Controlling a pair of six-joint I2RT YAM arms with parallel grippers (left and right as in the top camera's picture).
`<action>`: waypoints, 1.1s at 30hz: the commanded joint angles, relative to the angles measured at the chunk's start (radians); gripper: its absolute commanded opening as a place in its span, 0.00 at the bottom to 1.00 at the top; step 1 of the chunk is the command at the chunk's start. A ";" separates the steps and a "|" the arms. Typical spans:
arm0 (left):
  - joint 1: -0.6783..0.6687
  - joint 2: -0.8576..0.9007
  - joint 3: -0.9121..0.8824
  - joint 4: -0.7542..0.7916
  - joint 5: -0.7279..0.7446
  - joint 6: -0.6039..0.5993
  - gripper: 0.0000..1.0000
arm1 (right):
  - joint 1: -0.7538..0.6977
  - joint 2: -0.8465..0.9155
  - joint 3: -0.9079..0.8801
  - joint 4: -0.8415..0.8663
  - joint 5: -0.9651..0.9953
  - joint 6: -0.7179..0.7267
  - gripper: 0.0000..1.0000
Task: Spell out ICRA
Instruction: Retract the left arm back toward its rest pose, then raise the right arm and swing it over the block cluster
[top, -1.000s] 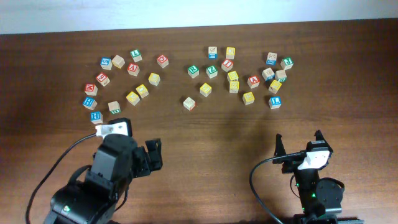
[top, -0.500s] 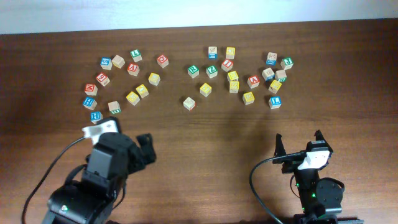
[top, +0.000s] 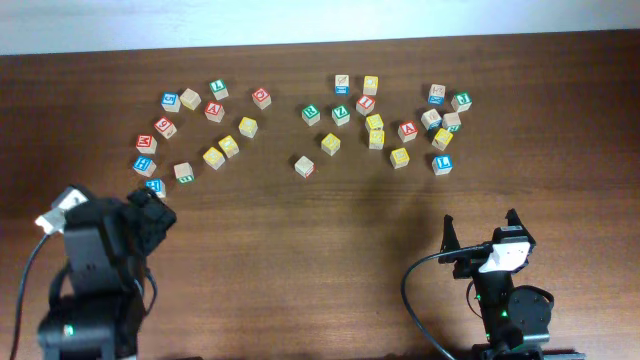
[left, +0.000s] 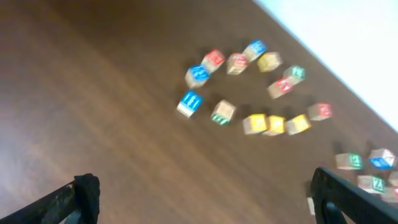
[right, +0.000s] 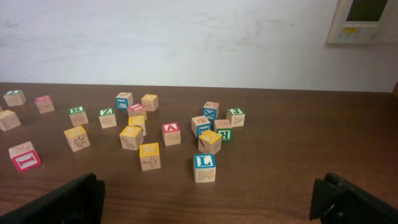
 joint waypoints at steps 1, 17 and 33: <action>0.129 0.035 -0.005 -0.029 0.150 -0.019 0.99 | -0.008 -0.008 -0.005 -0.005 0.005 0.004 0.98; 0.185 0.025 -0.005 -0.200 0.161 -0.028 0.99 | -0.007 -0.007 -0.005 0.159 -0.658 0.321 0.98; 0.185 0.026 -0.005 -0.200 0.160 -0.027 0.99 | -0.008 0.412 0.710 -0.024 -0.635 0.259 0.98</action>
